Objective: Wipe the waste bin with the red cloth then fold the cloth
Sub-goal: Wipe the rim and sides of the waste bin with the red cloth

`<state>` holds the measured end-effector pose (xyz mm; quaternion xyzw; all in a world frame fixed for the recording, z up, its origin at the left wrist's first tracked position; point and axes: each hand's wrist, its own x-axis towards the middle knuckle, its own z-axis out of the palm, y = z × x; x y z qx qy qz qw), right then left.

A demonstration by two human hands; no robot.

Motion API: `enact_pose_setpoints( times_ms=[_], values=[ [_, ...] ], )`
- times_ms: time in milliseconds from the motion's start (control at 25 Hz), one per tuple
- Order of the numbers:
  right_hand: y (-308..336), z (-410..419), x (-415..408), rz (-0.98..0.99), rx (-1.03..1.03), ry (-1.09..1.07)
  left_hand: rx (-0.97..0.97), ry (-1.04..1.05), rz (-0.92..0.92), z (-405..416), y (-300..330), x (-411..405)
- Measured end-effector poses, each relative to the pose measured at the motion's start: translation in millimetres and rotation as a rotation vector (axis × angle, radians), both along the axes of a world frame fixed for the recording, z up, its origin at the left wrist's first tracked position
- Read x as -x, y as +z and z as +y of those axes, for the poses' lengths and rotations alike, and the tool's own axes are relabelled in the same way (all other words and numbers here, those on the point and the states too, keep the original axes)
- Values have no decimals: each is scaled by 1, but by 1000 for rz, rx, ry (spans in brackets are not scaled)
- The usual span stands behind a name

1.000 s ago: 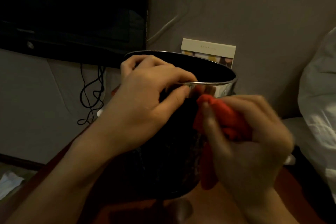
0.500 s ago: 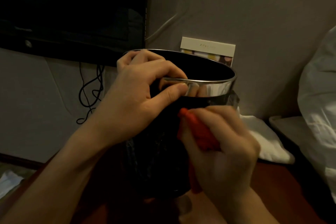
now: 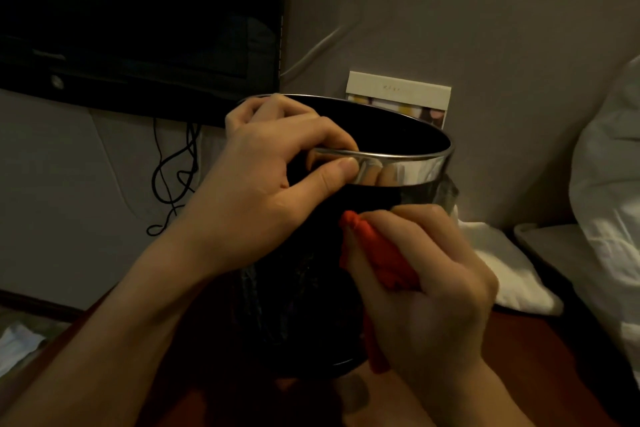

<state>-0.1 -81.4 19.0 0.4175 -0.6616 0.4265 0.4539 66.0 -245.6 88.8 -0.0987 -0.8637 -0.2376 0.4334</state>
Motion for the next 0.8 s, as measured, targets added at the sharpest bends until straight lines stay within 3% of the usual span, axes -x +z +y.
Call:
enact_pose_setpoints(
  times_ms=[240,480,680,800],
  values=[
    [13,10,4,-35,84,4,3,-15,13,0,0,0],
    [-13,-9,-9,62,-107,-1,6,-2,28,3,1,-2],
    [28,22,9,-44,187,-86,141,79,37,21,-2,2],
    [36,31,20,-82,249,-100,77,43,38,17,-2,3]
  ],
)
